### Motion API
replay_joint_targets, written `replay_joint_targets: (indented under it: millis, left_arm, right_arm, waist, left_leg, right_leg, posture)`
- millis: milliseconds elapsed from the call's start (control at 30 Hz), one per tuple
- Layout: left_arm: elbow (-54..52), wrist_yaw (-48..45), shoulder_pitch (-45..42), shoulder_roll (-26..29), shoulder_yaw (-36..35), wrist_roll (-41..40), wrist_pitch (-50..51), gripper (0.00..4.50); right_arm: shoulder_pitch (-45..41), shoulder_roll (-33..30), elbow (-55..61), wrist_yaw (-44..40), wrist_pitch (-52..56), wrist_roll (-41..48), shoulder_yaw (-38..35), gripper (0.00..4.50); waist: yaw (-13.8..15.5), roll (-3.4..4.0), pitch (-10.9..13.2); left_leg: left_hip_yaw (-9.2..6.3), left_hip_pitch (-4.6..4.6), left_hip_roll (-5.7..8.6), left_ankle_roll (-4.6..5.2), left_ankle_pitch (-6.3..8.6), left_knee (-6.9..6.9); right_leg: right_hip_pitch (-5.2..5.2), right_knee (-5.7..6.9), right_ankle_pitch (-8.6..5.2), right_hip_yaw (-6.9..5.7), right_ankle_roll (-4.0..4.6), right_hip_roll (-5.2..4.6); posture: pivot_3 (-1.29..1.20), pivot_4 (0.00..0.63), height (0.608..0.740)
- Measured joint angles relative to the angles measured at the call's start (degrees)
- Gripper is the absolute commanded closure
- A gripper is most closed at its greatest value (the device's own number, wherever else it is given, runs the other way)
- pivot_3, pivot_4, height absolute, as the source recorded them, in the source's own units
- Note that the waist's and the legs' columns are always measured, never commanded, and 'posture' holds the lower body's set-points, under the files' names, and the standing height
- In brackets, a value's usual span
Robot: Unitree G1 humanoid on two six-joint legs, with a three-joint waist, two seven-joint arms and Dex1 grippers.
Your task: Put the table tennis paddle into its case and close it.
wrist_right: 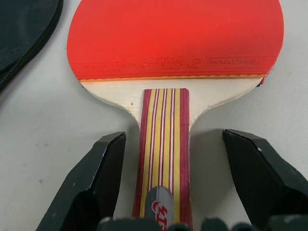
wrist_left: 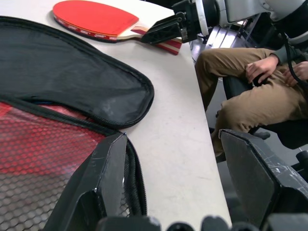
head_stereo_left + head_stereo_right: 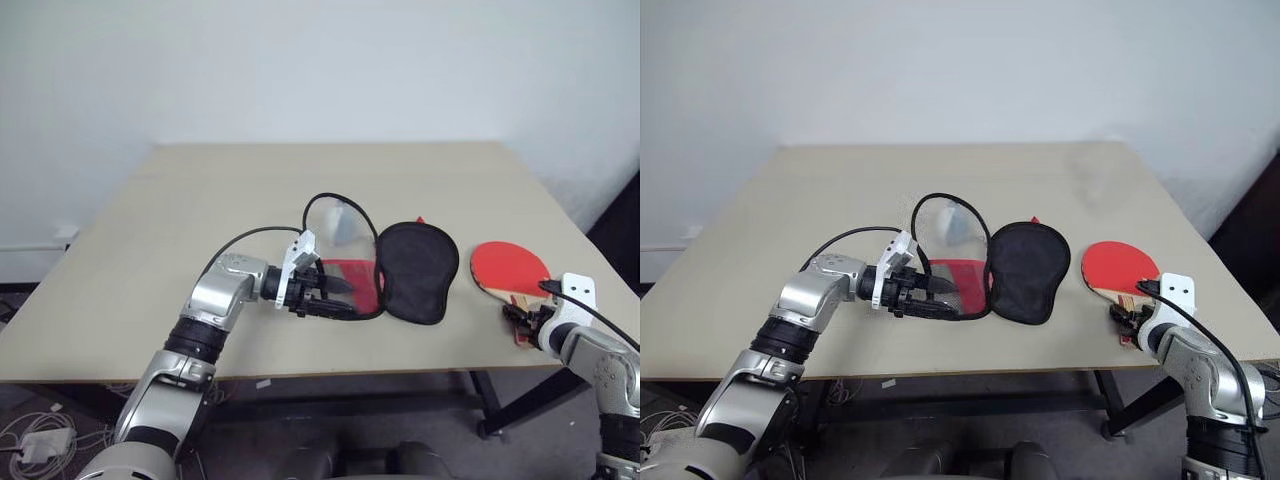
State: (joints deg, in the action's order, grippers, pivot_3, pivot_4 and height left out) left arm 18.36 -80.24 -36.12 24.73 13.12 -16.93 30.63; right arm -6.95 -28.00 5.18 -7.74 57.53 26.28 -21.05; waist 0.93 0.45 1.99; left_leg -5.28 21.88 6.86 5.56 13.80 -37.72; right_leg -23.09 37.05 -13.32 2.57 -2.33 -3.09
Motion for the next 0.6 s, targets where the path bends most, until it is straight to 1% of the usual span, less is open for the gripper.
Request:
replay_joint_targets:
  millis: [67, 100, 167, 200, 367, 433, 500, 600]
  left_arm:
    - [-0.21, 0.27, 0.02, 0.11, 0.0, 0.0, 0.27, 1.22]
    - [-0.21, 0.3, 0.02, 0.12, 0.0, 0.0, 0.33, 1.22]
    - [-0.21, 0.45, 0.02, 0.12, 0.0, 0.0, 0.51, 1.22]
    - [-0.21, 0.57, 0.02, 0.14, 0.0, 0.02, 0.59, 1.22]
    - [-0.08, 0.75, 0.02, 0.62, 0.0, 0.08, 0.63, 1.22]
    - [0.34, 0.7, 0.01, 1.15, -0.01, 0.08, 0.65, 1.22]
    - [0.77, 0.67, -0.01, 2.3, -0.13, 0.12, 0.75, 1.22]
    - [1.19, 0.77, -0.18, 2.37, -0.14, 0.15, 1.13, 1.22]
  right_arm:
    - [-0.41, -0.09, -0.42, -0.38, 0.13, -0.49, 0.34, 2.22]
    - [-0.52, -0.09, -0.38, -0.69, 0.21, -0.49, 0.62, 2.62]
    - [-0.83, 0.08, -0.43, -0.77, 0.27, -0.52, 1.06, 3.22]
    - [-0.91, 0.04, -0.39, -0.85, 0.32, -0.78, 1.48, 3.35]
    - [-1.27, 0.15, -0.43, -0.36, 0.7, -1.08, 1.39, 3.35]
    - [-2.6, 1.31, -0.42, 2.55, 0.77, -1.75, 0.14, 3.35]
    - [-6.66, 2.27, -0.14, 7.17, 1.27, -3.0, -2.47, 3.35]
    - [-14.73, 3.4, 2.43, 13.23, 3.78, -5.4, -3.52, 3.35]
  waist:
    - [-0.2, 0.0, 0.0]
    - [-0.2, -0.01, 0.0]
    - [-0.21, -0.04, 0.0]
    - [-0.22, -0.04, 0.0]
    - [-0.21, -0.08, 0.0]
    - [-0.21, 0.07, 0.06]
    - [-0.25, 0.41, 0.09]
    - [-0.52, 0.49, 0.09]
  left_leg:
    - [-0.02, -0.05, 0.0, 0.01, 0.0, -0.04]
    - [-0.04, -0.09, -0.01, 0.01, 0.01, -0.05]
    - [-0.05, -0.17, -0.01, 0.02, 0.01, -0.05]
    - [-0.04, -0.19, -0.01, 0.03, 0.02, -0.06]
    - [-0.04, -0.2, -0.01, 0.04, 0.03, -0.08]
    - [-0.01, -0.11, 0.01, 0.04, 0.02, -0.07]
    - [0.03, 0.23, 0.09, 0.02, 0.01, -0.06]
    - [0.0, 0.3, 0.06, -0.13, -0.07, 0.17]
  right_leg:
    - [0.09, -0.02, 0.02, -0.03, -0.04, 0.0]
    - [0.15, -0.03, 0.02, -0.04, -0.04, 0.01]
    - [0.27, -0.08, 0.02, -0.05, -0.05, 0.01]
    - [0.28, -0.08, 0.02, -0.05, -0.06, 0.0]
    - [0.33, -0.13, 0.04, -0.05, -0.09, 0.0]
    - [0.22, -0.12, 0.06, -0.01, -0.12, -0.01]
    - [-0.34, 0.02, 0.09, 0.15, -0.11, 0.02]
    - [-0.6, 0.11, 0.17, 0.29, 0.02, 0.13]
  posture:
    - [0.0, 0.0, 0.74]
    - [0.0, 0.0, 0.74]
    - [0.0, 0.0, 0.74]
    - [0.0, 0.0, 0.74]
    - [0.0, 0.0, 0.74]
    - [0.0, 0.0, 0.74]
    - [0.0, 0.0, 0.74]
    - [0.0, 0.0, 0.74]
